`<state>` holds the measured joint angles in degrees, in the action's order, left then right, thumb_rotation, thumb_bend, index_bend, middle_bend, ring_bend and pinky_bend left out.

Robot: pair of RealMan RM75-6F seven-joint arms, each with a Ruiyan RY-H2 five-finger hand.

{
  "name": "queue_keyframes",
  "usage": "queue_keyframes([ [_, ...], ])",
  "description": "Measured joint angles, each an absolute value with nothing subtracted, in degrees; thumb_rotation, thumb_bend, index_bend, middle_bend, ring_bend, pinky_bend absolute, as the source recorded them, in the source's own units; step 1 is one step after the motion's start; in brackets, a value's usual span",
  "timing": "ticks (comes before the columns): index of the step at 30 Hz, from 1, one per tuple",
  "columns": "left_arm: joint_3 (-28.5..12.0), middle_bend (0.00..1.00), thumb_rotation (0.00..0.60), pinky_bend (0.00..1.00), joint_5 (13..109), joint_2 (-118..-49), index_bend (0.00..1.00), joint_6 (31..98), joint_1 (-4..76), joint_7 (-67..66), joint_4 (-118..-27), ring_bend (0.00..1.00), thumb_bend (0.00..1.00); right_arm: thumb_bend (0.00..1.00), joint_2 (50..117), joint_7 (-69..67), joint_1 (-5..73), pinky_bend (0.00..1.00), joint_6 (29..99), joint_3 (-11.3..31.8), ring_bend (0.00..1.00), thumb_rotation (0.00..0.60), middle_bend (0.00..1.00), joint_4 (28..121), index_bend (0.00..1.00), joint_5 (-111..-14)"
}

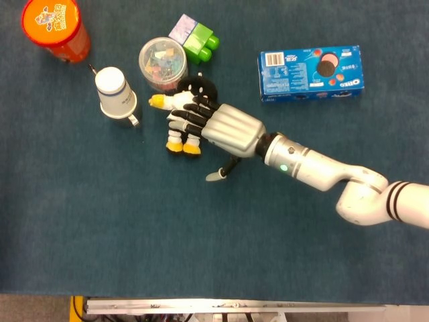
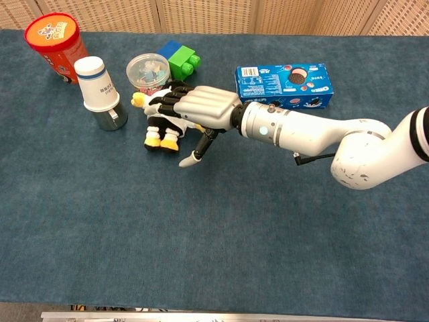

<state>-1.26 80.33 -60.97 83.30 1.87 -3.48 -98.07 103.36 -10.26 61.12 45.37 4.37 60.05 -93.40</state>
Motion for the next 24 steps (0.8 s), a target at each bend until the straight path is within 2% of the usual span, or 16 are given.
queue_keyframes([
  [5, -1.3, 0.16, 0.575, 0.07, 80.7, -61.2, 0.09, 83.3, 2.0, -3.1, -98.0, 0.15, 0.30, 0.00, 104.1, -8.1, 62.5, 0.00, 45.5, 5.6, 0.00, 0.330, 0.00, 59.9, 0.00, -93.0],
  [13, -1.2, 0.16, 0.600, 0.07, 80.3, -61.0, 0.09, 84.0, 1.3, -2.9, -98.0, 0.15, 0.30, 0.00, 109.6, -6.7, 65.5, 0.00, 43.9, 6.3, 0.00, 0.330, 0.00, 52.1, 0.00, -92.8],
  [20, -1.1, 0.16, 0.600, 0.07, 80.4, -60.7, 0.09, 84.7, 0.7, -2.2, -98.0, 0.15, 0.30, 0.00, 114.7, -7.3, 67.6, 0.00, 43.2, 5.2, 0.00, 0.329, 0.00, 43.3, 0.00, -93.7],
  [24, -1.1, 0.16, 0.600, 0.07, 80.2, -60.6, 0.09, 84.8, 0.4, -1.8, -97.7, 0.15, 0.30, 0.00, 116.8, -8.6, 68.1, 0.00, 42.9, 3.2, 0.00, 0.329, 0.00, 39.4, 0.00, -94.6],
])
